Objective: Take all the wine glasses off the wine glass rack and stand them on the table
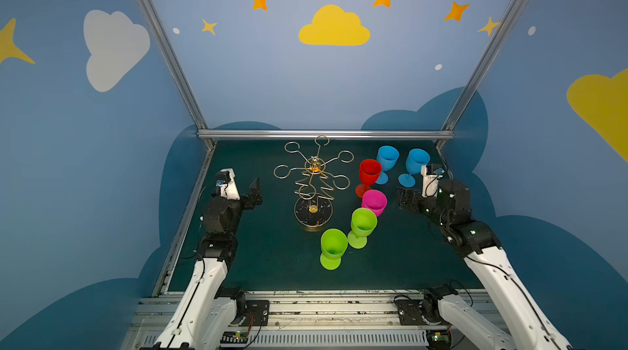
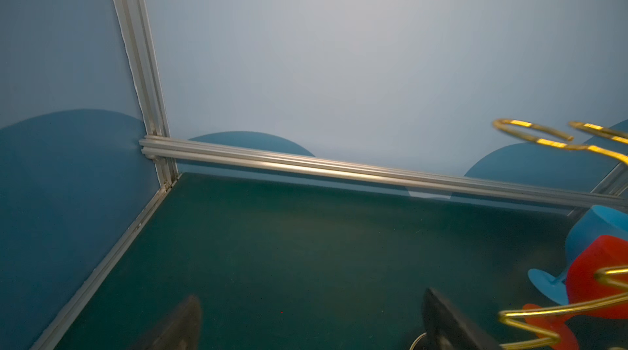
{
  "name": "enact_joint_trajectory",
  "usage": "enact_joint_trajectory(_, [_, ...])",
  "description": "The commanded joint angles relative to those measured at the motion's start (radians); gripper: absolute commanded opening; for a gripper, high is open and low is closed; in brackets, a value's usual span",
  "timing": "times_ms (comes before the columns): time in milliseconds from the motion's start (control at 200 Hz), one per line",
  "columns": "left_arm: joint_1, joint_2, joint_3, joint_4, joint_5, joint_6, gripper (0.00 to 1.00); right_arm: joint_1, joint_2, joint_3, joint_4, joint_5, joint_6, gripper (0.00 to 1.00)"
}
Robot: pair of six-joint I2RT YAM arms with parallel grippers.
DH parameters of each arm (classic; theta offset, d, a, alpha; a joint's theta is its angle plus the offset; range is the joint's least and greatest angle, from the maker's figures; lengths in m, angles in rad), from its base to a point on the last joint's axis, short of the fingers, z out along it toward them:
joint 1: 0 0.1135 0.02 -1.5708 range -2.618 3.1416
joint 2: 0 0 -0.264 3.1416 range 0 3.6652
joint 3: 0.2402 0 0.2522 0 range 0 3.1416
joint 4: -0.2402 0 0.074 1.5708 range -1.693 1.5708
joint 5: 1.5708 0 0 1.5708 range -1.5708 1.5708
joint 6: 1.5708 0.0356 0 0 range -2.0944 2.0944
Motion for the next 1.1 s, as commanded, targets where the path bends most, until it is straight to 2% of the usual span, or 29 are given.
enact_joint_trajectory(0, [0.005, 0.062, -0.022, 0.123, -0.019, 0.025, 1.0, -0.053, 0.022, -0.099, 0.292, 0.024, -0.049, 0.89])
enact_joint_trajectory(90, [0.007, 0.149, -0.022, 0.15, -0.036, 0.036, 0.99, -0.071, 0.069, -0.193, 0.428, 0.1, -0.104, 0.89])
enact_joint_trajectory(290, [0.007, 0.364, -0.094, 0.36, -0.095, 0.062, 0.99, -0.14, 0.181, -0.351, 0.698, 0.105, -0.152, 0.89])
enact_joint_trajectory(370, [0.007, 0.414, -0.089, 0.426, -0.103, 0.066, 0.99, -0.162, 0.23, -0.346, 0.692, 0.088, -0.155, 0.89])
enact_joint_trajectory(476, [0.007, 0.421, -0.052, 0.354, -0.091, 0.112, 0.99, -0.182, 0.305, -0.313, 0.663, 0.041, -0.149, 0.89])
enact_joint_trajectory(641, [0.008, 0.388, -0.077, 0.291, -0.061, 0.155, 0.99, -0.199, 0.414, -0.351, 0.82, -0.007, -0.164, 0.89])
enact_joint_trajectory(716, [0.007, 0.386, -0.135, 0.313, -0.037, 0.121, 0.99, -0.213, 0.465, -0.354, 0.861, -0.042, -0.165, 0.89])
enact_joint_trajectory(786, [0.006, 0.436, -0.161, 0.403, -0.013, 0.104, 0.99, -0.219, 0.509, -0.363, 0.909, -0.055, -0.159, 0.89])
enact_joint_trajectory(861, [0.007, 0.466, -0.091, 0.313, -0.017, 0.155, 0.99, -0.225, 0.549, -0.362, 0.948, -0.076, -0.19, 0.89])
enact_joint_trajectory(936, [0.012, 0.539, -0.085, 0.397, -0.028, 0.169, 0.99, -0.231, 0.548, -0.325, 0.87, -0.079, -0.15, 0.89])
enact_joint_trajectory(1031, [0.011, 0.645, -0.089, 0.487, -0.001, 0.178, 0.99, -0.231, 0.557, -0.314, 0.855, -0.078, -0.151, 0.89])
enact_joint_trajectory(1096, [0.013, 0.69, -0.083, 0.524, -0.021, 0.163, 0.99, -0.23, 0.56, -0.307, 0.846, -0.074, -0.153, 0.89])
